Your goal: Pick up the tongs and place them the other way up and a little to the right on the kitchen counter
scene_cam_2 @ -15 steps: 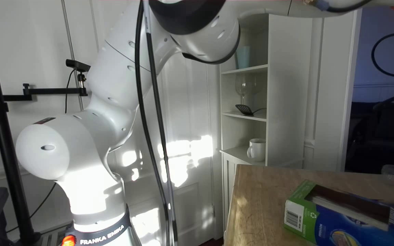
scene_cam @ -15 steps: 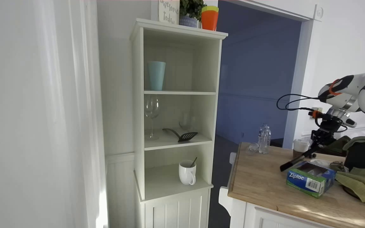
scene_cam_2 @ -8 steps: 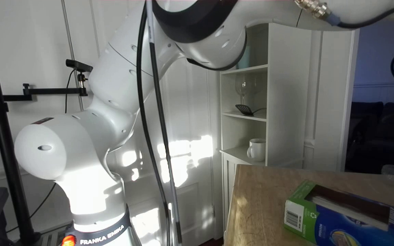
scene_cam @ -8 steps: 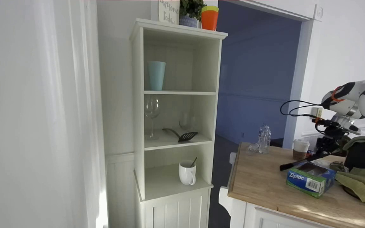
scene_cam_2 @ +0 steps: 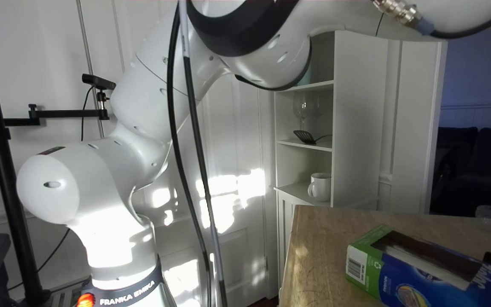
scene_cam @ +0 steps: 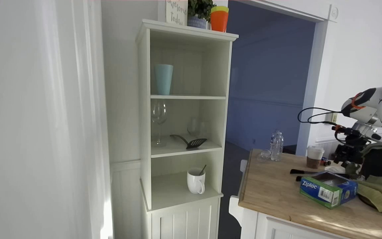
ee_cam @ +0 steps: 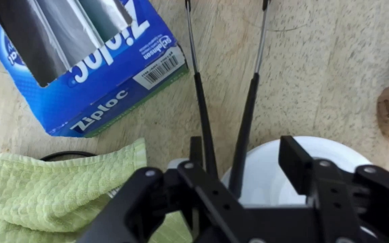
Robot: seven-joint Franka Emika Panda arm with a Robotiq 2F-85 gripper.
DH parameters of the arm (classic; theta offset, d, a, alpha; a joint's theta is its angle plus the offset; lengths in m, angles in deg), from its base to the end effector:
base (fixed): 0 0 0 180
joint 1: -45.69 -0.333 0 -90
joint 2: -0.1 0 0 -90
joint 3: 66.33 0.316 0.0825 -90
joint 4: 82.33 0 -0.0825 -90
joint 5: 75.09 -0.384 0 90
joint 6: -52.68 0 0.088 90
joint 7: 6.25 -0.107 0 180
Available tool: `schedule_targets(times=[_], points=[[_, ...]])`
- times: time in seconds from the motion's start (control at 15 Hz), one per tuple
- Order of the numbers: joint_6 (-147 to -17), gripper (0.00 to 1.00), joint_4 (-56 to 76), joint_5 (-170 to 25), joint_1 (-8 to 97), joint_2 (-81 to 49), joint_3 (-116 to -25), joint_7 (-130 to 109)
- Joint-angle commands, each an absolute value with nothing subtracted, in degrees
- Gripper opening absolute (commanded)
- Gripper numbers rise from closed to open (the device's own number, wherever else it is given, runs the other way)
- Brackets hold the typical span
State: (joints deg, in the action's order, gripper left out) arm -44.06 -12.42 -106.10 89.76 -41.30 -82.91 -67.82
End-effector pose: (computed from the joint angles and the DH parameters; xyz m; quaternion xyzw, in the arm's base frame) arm 0.4406 -0.5738 0.3453 -0.4396 0.8760 0.1129 0.1635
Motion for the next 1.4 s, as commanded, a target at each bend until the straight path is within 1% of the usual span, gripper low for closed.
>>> schedule_targets(times=[0.0,0.07,0.13,0.33,0.67,0.93,1.2,1.27,1.33], points=[[-45.17,0.93,-12.54,-103.89,89.07,-36.34,-83.06,-60.66],[-44.8,0.99,-12.75,-103.22,88.32,-35.11,-82.89,-59.02],[-44.41,1.0,-13.12,-101.99,87.28,-33.89,-82.92,-57.67],[-43.82,1.0,-11.9,-98.45,82.37,-28.97,-81.95,-55.23],[-43.82,1.0,-7.66,-90.29,71.35,-21.89,-79.69,-53.42],[-43.35,1.0,-0.55,-83.35,62.97,-14.53,-77.58,-51.43],[-39.31,1.0,7.1,-78.56,58.8,-5.22,-75.95,-44.65],[-39.37,1.0,9.54,-78.32,57.73,-2.64,-77.24,-57.88],[-37.84,1.0,11.79,-77.64,57.83,0.0,-77.41,-59.25]])
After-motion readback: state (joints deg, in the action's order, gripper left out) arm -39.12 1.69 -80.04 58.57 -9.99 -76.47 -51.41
